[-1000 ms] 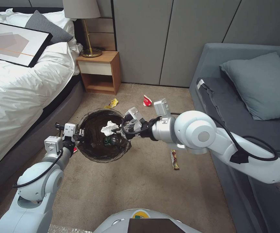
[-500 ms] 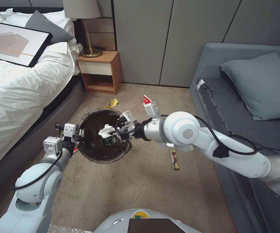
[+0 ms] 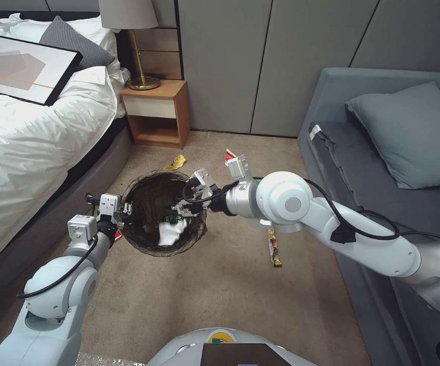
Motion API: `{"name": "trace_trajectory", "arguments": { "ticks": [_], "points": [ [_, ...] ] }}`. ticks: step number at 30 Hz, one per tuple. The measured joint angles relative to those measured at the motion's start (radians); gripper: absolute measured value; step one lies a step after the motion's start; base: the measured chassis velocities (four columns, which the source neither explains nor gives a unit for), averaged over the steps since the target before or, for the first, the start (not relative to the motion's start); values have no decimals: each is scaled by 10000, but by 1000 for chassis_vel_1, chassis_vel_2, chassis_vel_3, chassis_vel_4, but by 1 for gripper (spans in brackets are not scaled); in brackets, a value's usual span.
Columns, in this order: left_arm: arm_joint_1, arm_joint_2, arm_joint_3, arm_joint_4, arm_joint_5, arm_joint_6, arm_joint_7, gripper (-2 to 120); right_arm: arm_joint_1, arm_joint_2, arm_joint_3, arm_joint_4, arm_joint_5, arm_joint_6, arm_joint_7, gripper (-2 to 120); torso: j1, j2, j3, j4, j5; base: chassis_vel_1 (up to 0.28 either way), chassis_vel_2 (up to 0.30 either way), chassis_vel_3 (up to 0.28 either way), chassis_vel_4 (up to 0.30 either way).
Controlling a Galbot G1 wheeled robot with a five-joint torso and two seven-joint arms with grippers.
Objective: Pick up the trash bin, then pick up the garbage from the floor and place it into the trash bin.
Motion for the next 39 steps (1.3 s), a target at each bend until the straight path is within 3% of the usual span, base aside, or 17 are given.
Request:
{"name": "trace_trajectory", "arguments": {
  "ticks": [9, 14, 19, 20, 21, 22, 23, 25, 27, 28, 29, 30, 33, 35, 36, 39],
  "points": [
    [2, 6, -70, 0, -61, -3, -6, 0, 15, 21, 302, 13, 46, 0, 39, 88, 0, 0, 0, 1, 0, 0, 0, 0, 0],
    [1, 0, -83, 0, -68, -3, -7, 0, -55, -36, 686, 209, 42, 0, 68, 99, 0, 0, 0, 1, 0, 0, 0, 0, 0],
    [-23, 0, -90, -81, -115, 6, -22, 0, -824, -456, 2546, 754, -606, 61, 119, 100, 0, 0, 0, 4, -1, 0, 0, 0, 0],
    [-14, -1, -95, -120, -133, 8, -27, 0, -1257, -667, 3104, 889, -1223, 100, 39, 100, 0, 1, 0, 4, 0, 0, 0, 0, 0],
    [11, -7, -96, -180, -182, 8, -57, 0, -2033, -1051, 3794, 1031, -2714, 381, -326, 100, 0, 1, -1, 4, 0, 0, 0, 0, 0],
    [11, -7, -96, -180, -182, 8, -57, 0, -2033, -1051, 3794, 1031, -2714, 381, -326, 100, 0, 1, -1, 4, 0, 0, 0, 0, 0],
    [29, -14, -95, -213, -203, 8, -82, 0, -2537, -1270, 4186, 1084, -3568, 686, -658, 100, 0, 1, -1, 1, 2, 0, 0, 0, 0],
    [102, -76, -61, -400, -277, 2, -158, 0, -4804, -1511, 6204, 1344, -6539, 1532, -1780, 100, 0, 1, -1, -2, 5, 0, 0, 0, 0],
    [109, -82, -57, -420, -280, 1, -164, 0, -5002, -1493, 6377, 1378, -6707, 1563, -1801, 100, 0, 1, -1, -2, 4, 0, 0, 0, 0],
    [148, -119, -28, -530, -298, -4, -213, 0, -6762, -1134, 7705, 1682, -7673, 1767, -1653, 100, 0, 1, -1, -6, 9, 0, 0, 0, 0],
    [188, -136, -19, -591, -299, -5, -235, 0, -7672, -882, 8355, 1765, -8260, 2021, -1572, 100, 0, 1, -2, -5, 10, 0, 0, 0, 0],
    [188, -136, -19, -591, -299, -5, -235, 0, -7672, -882, 8355, 1765, -8260, 2021, -1572, 100, 0, 1, -2, -5, 10, 0, 0, 0, 0],
    [292, -185, -11, -716, -300, -13, -263, 0, -9533, -250, 9552, 1605, -11007, 3071, -2310, 100, 0, 1, -2, 0, 4, 0, 0, 0, 0],
    [331, -206, -8, -774, -298, -26, -267, 0, -10018, -79, 9830, 1520, -11786, 3375, -2614, 100, 0, 1, -1, -2, 6, 0, 0, 0, 0],
    [426, -275, -3, -874, -293, -59, -270, 0, -10888, 422, 10342, 1409, -12843, 3917, -3010, 100, -1, 1, -2, 1, -1, 0, 0, 0, 0],
    [537, -338, 12, -947, -283, -110, -268, 0, -11857, 1205, 10700, 1367, -13628, 4372, -3205, 100, 0, 1, -1, 0, 5, 0, 0, 0, 0]
  ]
}}
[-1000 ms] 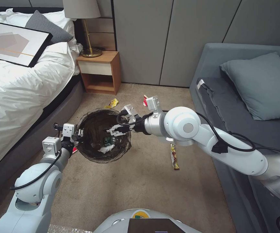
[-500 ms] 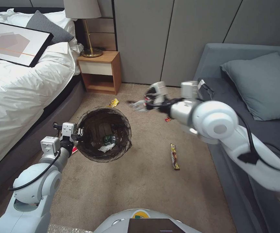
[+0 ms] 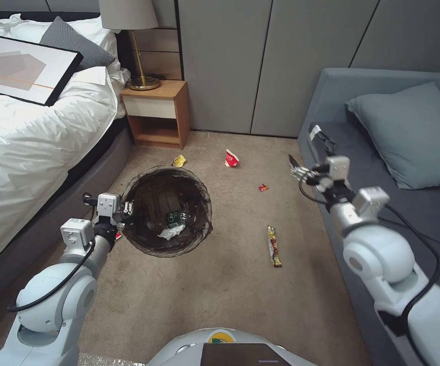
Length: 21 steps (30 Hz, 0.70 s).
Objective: Pick up the trash bin, then pick up the garbage from the floor and place it into the trash bin.
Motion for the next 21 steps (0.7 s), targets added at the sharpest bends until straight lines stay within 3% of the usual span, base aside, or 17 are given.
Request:
{"name": "trace_trajectory", "arguments": {
  "ticks": [2, 3, 5, 9, 21],
  "points": [
    [101, -35, 14, -29, 9, -87, -24, 0, -1003, 1195, 129, -38, -1135, 679, -138, 100, 0, 0, 0, 1, -5, 0, 0, 0, 0],
    [101, -35, 14, -29, 9, -87, -24, 0, -1003, 1195, 129, -38, -1135, 679, -138, 100, 0, 0, 0, 1, -5, 0, 0, 0, 0],
    [179, -113, 28, -90, 11, -145, -103, 0, -1823, 2213, 126, -113, -2331, 1330, -284, 100, 0, 0, 0, 0, -7, 0, 0, 0, 0],
    [359, -275, 121, -203, 30, -205, -185, 0, -2554, 2900, 64, -120, -2821, 1746, -246, 100, 0, 0, 0, -1, -7, 0, 0, 0, 0],
    [531, -267, 89, -223, 105, -319, -201, 0, -3417, 3828, -304, -566, -3908, 2582, -101, 100, 0, 0, 0, 0, -7, 0, 0, 0, 0]
  ]
}}
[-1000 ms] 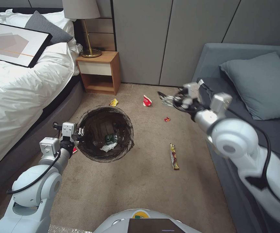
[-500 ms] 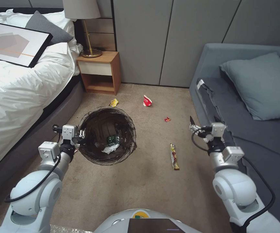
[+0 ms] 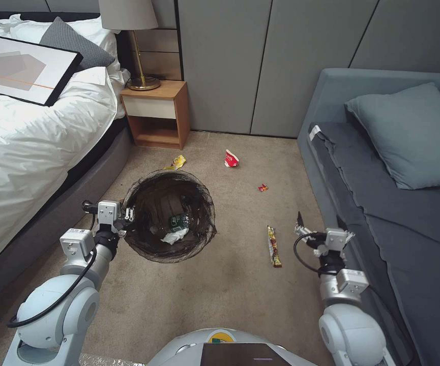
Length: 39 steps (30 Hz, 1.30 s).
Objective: Pick up the trash bin, then pick up the garbage from the floor and place it into the trash bin.
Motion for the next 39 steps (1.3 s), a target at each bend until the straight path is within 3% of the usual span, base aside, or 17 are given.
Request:
{"name": "trace_trajectory", "arguments": {
  "ticks": [6, 8, 20, 28, 39],
  "points": [
    [-52, 15, -4, 8, -6, 12, 0, 0, 250, -226, -257, -639, -73, -622, 245, 100, 0, 0, 1, -1, 1, 0, 0, 0, 0],
    [3, 46, -4, 5, 54, 25, 16, 0, 1512, -809, -754, -1803, 799, -1826, 411, 100, 0, -1, 1, 3, 1, 0, 0, 0, 0],
    [24, 157, -151, -3, 67, 142, 41, 0, 3630, -1282, -2024, -4610, 3393, -3781, 750, 100, 1, -1, 2, 2, 2, 0, 0, 0, 0],
    [-18, 192, -230, 62, 48, 171, 46, 0, 4181, -1528, -2232, -5536, 4078, -4628, 791, 100, 1, -1, 1, 0, 2, 0, 0, 0, 0],
    [-18, 200, -225, 100, 54, 178, 49, 0, 4746, -1719, -2364, -6732, 4120, -4813, 402, 100, 1, -1, 1, 1, 2, 0, 0, 0, 0]
  ]
}}
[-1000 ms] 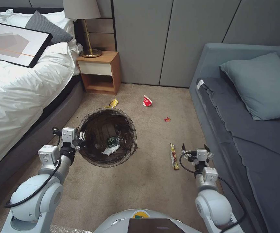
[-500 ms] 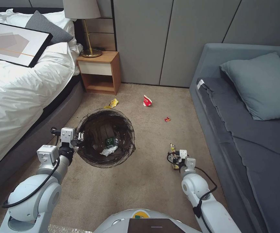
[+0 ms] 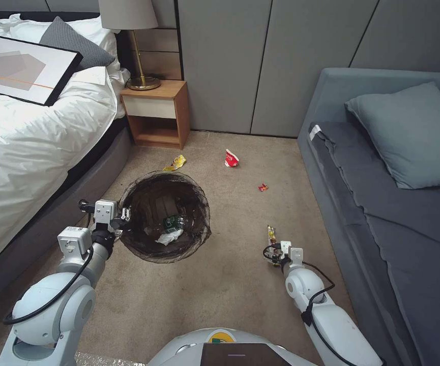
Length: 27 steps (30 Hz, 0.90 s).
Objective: Pick up the trash bin, then pick up the garbage from the floor and place it into the trash bin.
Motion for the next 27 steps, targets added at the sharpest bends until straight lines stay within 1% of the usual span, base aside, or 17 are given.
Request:
{"name": "trace_trajectory", "arguments": {
  "ticks": [5, 12, 21, 27],
  "points": [
    [19, -13, 9, -22, 2, 0, 0, 0, 332, -194, -69, -411, 164, -245, -168, 100, 0, 0, 0, 0, 0, 0, 0, 0, 0],
    [68, -22, 42, -33, 16, 0, 0, 0, 804, -322, -198, -904, 210, -328, -319, 100, 0, 0, 0, 2, 0, 0, 0, 0, 0],
    [105, -26, 74, -29, 59, 0, -1, 0, 1435, -306, -397, -1574, 274, -462, -393, 100, 0, 0, 0, 2, 0, 0, 0, 0, 0],
    [59, -41, 85, 9, 64, 0, -1, 0, 1588, -254, -449, -1811, 294, -515, -413, 100, 0, 0, -1, -1, -1, 0, 0, 0, 0]
  ]
}}
